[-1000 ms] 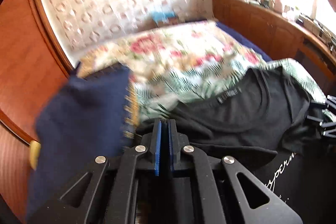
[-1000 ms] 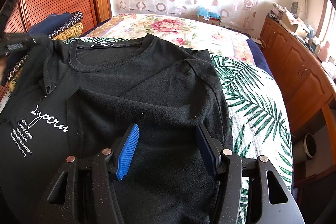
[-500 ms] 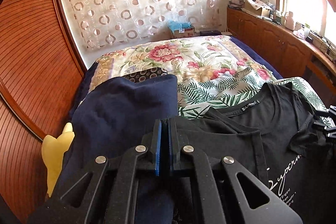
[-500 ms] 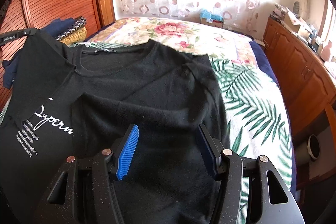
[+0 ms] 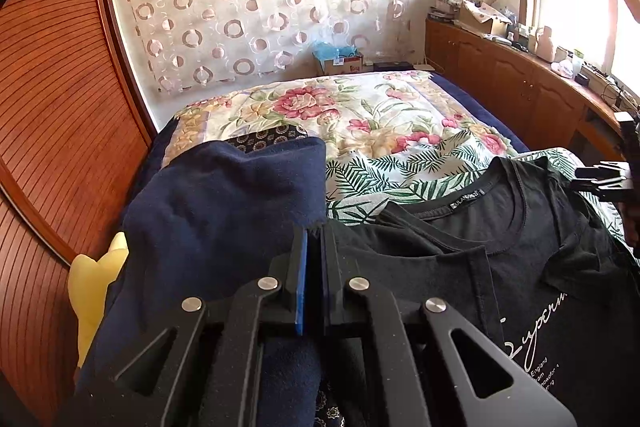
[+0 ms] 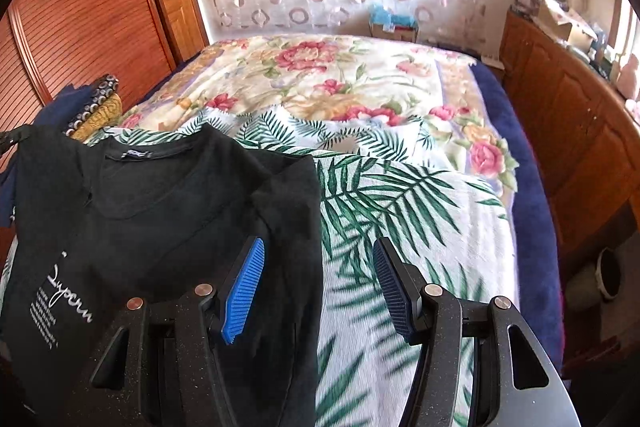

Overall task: Fold small clothes
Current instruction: 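Lift the hem with the left tool while the right tool grasps the hem too, then lift the black shirt hem high with both tools, holding it taut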

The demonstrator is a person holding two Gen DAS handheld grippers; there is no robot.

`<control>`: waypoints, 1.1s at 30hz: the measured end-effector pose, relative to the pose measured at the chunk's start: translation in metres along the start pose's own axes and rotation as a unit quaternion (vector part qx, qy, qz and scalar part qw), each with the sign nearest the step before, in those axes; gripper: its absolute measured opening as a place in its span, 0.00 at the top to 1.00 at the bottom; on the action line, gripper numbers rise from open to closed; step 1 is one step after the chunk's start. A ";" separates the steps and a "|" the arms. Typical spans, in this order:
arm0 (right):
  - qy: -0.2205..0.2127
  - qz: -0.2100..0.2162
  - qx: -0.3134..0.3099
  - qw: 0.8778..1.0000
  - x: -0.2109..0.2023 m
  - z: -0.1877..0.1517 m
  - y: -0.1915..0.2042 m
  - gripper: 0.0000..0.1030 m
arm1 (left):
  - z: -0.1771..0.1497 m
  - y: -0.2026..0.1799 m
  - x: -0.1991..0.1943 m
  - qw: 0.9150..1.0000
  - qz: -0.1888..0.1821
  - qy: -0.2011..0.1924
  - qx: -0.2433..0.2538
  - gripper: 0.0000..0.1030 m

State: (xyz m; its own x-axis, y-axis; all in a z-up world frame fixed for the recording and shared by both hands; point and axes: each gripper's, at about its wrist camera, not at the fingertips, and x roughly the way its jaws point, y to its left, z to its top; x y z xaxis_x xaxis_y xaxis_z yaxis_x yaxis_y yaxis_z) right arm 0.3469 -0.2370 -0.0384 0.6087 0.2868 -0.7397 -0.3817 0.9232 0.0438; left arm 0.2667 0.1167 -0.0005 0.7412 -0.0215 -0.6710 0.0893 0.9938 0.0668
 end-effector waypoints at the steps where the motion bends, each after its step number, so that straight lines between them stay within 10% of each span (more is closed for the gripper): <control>1: 0.003 0.003 -0.001 1.000 0.006 0.004 0.000 0.43 | 0.000 0.000 0.000 1.000 0.000 0.001 0.001 0.94; 16: 0.024 -0.020 -0.040 0.999 0.035 0.029 0.020 0.45 | -0.002 -0.001 0.000 1.000 0.001 0.004 0.007 0.94; 21: 0.028 0.014 -0.066 0.997 0.032 0.025 0.031 0.91 | -0.004 -0.002 -0.005 1.000 -0.004 -0.002 0.007 0.94; 33: -0.049 0.001 -0.086 0.995 -0.031 0.005 0.052 0.95 | -0.027 -0.019 -0.064 0.998 -0.034 -0.043 0.016 0.94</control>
State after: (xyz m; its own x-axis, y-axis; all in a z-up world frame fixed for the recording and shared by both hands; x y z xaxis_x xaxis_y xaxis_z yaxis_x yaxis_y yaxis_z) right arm 0.3116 -0.1961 -0.0096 0.6698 0.3203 -0.6699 -0.4909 0.8679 -0.0759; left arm 0.1997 0.1023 0.0207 0.7868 -0.1002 -0.6090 0.1619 0.9857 0.0470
